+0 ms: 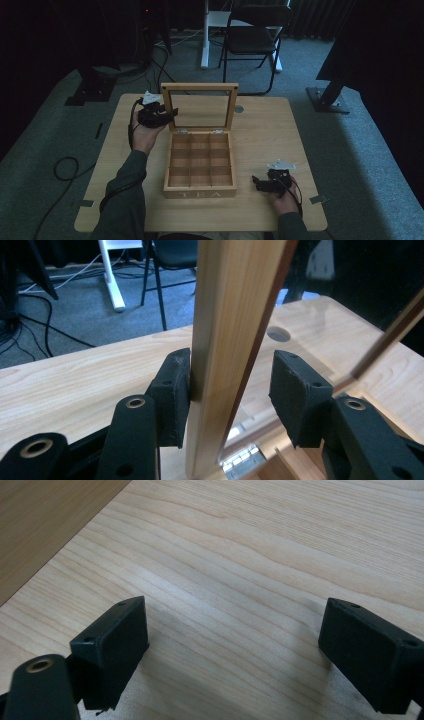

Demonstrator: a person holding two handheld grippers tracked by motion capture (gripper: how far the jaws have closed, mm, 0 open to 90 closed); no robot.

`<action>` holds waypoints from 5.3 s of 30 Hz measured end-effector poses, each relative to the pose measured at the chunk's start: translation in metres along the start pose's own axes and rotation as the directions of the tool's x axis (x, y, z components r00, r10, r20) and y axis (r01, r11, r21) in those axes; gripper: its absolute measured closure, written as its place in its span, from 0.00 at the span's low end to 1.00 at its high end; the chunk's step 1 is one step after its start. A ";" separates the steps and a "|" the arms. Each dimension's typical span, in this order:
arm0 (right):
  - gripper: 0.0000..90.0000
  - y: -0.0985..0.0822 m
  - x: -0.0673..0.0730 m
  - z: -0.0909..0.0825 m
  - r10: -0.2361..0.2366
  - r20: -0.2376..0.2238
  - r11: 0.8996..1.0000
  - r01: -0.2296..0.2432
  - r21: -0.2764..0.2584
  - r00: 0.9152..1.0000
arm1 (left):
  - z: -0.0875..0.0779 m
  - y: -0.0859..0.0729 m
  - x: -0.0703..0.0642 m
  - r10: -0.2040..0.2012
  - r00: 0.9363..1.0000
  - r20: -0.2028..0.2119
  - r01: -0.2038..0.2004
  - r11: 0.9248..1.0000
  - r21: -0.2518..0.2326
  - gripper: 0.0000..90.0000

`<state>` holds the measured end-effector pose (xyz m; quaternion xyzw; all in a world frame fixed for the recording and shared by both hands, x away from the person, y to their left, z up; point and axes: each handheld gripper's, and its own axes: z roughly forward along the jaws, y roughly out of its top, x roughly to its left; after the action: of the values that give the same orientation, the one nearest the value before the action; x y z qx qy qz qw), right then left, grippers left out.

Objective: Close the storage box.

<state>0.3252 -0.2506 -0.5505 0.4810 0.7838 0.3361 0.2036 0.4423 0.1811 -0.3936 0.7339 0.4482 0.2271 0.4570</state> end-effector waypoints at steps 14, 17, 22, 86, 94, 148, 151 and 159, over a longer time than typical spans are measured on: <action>0.13 0.000 0.001 0.000 0.001 -0.001 1.000 -0.001 0.000 1.000 | -0.021 -0.013 -0.009 0.020 0.999 0.027 -0.019 1.000 -0.015 0.56; 0.13 0.000 0.001 0.000 0.001 -0.001 1.000 -0.001 0.000 1.000 | -0.023 -0.015 -0.010 0.026 0.999 0.031 -0.025 1.000 -0.016 0.55; 0.13 0.000 0.001 0.000 0.000 -0.002 1.000 0.000 0.000 1.000 | -0.028 -0.018 -0.015 0.043 0.999 0.027 -0.042 0.999 -0.031 0.54; 0.13 0.000 0.003 0.000 -0.006 -0.008 1.000 0.006 0.000 1.000 | -0.100 -0.044 -0.055 -0.031 0.999 0.027 0.032 0.997 -0.064 0.60; 0.13 0.000 0.003 0.000 -0.007 -0.008 1.000 0.007 0.000 1.000 | -0.101 -0.047 -0.058 -0.025 0.999 0.024 0.026 0.998 -0.051 0.59; 0.13 0.000 0.004 0.000 -0.010 -0.011 1.000 0.010 -0.004 1.000 | -0.102 -0.097 -0.081 -0.046 0.999 0.004 0.046 0.999 0.011 0.44; 0.13 0.000 0.004 0.000 -0.011 -0.012 1.000 0.011 -0.003 1.000 | -0.102 -0.099 -0.082 -0.041 0.999 0.003 0.041 0.999 0.014 0.44; 0.13 0.000 0.004 0.000 -0.012 -0.013 1.000 0.012 -0.002 1.000 | -0.102 -0.106 -0.084 -0.030 1.000 0.006 0.030 0.999 0.013 0.43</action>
<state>0.3233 -0.2469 -0.5506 0.4739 0.7875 0.3388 0.2012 0.2771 0.1758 -0.4310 0.7309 0.4592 0.2150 0.4569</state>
